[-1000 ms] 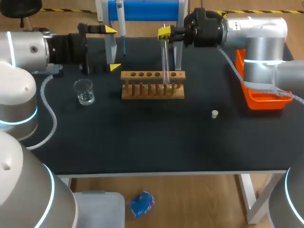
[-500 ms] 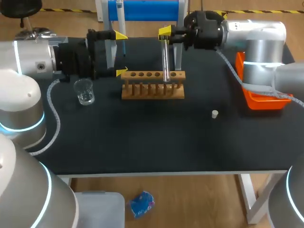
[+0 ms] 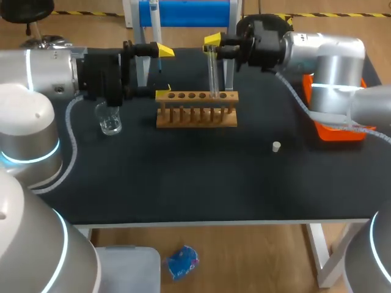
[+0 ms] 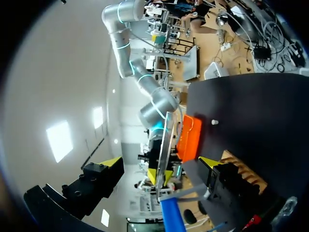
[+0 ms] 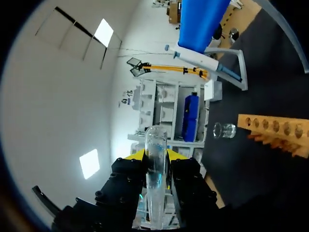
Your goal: Invert the test tube, pick up the pipette, mount the tip to pipette, aspirate from beaker and dispense into the tube, eject the tip, return the pipette, and cap with the stopper.
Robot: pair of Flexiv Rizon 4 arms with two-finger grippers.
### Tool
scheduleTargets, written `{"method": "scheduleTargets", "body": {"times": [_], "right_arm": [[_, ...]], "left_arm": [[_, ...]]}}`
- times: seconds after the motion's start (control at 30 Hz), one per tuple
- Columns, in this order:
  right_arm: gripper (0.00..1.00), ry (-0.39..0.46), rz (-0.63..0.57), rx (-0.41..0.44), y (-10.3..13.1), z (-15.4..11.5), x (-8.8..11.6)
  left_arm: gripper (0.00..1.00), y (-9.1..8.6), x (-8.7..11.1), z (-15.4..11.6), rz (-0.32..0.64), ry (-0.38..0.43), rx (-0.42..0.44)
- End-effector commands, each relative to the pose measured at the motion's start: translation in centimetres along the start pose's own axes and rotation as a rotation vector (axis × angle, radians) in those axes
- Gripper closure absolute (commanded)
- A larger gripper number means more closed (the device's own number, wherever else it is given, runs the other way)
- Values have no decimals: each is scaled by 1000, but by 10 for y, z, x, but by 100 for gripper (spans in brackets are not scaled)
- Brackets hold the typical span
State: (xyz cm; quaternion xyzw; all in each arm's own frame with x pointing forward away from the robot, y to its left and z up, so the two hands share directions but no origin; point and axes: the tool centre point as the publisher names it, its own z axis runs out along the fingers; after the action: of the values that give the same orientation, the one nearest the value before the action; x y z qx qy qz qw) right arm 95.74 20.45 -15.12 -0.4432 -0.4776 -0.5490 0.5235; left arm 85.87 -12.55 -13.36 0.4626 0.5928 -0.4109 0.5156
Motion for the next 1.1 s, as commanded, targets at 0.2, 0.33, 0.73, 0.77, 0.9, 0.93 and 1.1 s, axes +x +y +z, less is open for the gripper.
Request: {"method": "scheduleTargets", "body": {"times": [0.2,0.33,0.73,0.77,0.9,0.93,1.1], "right_arm": [[100,-5,12,-18,-5,3,-3],[100,-5,12,-18,-5,3,-3],[100,-8,8,-4,-6,4,-4],[100,-8,8,2,-6,4,-4],[100,-11,5,10,-8,5,-5],[100,-12,5,12,-7,6,-5],[100,-23,-1,27,-7,6,-7]], "left_arm": [[0,-3,3,4,30,-73,-17],[0,-3,3,4,30,-73,-17],[0,-14,1,30,57,-62,44],[0,-15,1,33,58,-63,47],[0,-18,4,46,58,-53,65],[0,-19,4,49,56,-55,74],[0,-22,4,64,53,-53,100]]}}
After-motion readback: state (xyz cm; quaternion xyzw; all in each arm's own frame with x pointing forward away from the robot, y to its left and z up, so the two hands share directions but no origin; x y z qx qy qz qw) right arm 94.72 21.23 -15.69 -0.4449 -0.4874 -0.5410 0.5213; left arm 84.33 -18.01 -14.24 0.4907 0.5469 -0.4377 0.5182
